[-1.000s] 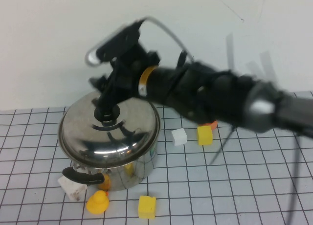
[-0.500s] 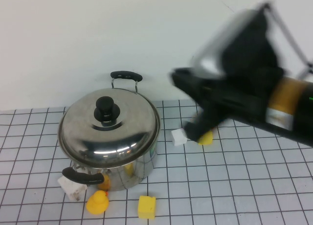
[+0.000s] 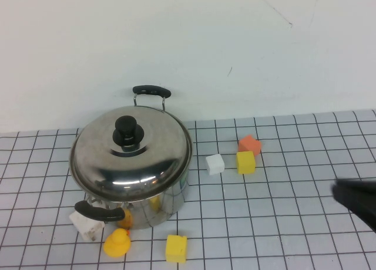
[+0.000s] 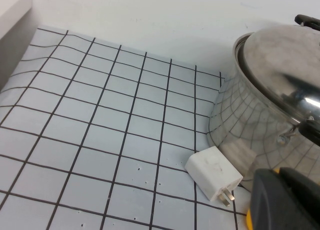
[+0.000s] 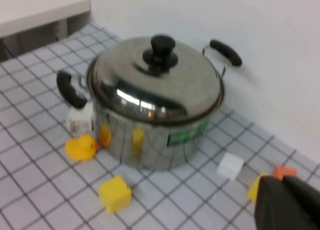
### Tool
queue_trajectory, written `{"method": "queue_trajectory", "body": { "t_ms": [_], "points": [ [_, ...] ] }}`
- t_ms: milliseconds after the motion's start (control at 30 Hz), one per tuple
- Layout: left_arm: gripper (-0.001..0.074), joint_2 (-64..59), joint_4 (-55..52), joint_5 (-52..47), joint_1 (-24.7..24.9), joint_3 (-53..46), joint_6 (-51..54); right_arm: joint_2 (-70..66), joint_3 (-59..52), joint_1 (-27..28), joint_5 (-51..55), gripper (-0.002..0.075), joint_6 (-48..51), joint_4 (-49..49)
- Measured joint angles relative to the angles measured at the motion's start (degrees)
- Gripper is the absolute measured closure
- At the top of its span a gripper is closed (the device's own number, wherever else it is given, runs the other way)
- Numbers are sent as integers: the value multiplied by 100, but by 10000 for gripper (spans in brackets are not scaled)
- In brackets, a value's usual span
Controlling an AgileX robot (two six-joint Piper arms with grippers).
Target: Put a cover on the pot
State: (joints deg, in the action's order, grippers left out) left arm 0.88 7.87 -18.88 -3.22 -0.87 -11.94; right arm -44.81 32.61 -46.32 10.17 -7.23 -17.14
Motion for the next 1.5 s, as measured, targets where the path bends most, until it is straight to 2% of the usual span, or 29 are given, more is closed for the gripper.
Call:
{"method": "queue_trajectory", "body": {
  "t_ms": [233, 367, 500, 600, 667, 800, 900, 1067, 1500],
  "points": [
    [738, 0, 0, 0, 0, 0, 0, 1248, -1036, 22, 337, 728, -8, 67],
    [738, 0, 0, 0, 0, 0, 0, 1832, -1836, 368, 364, 728, 687, 677],
    [738, 0, 0, 0, 0, 0, 0, 2545, -2506, 1273, 340, 728, 1716, 1119],
    [738, 0, 0, 0, 0, 0, 0, 3028, -2678, 2183, 300, 728, 2497, 1457],
    [738, 0, 0, 0, 0, 0, 0, 3334, -2753, 3018, 258, 728, 2982, 1779],
    [738, 0, 11, 0, 0, 0, 0, 3643, -2964, 4248, 234, 728, 3279, 2088],
    [738, 0, 11, 0, 0, 0, 0, 3918, -3176, 4764, 234, 728, 3176, 2102],
    [738, 0, 11, 0, 0, 0, 0, 4496, -3412, 4915, 336, 728, 2115, 1798],
    [738, 0, 11, 0, 0, 0, 0, 4546, -3401, 4915, 817, 728, 684, 1605]
  ]
}}
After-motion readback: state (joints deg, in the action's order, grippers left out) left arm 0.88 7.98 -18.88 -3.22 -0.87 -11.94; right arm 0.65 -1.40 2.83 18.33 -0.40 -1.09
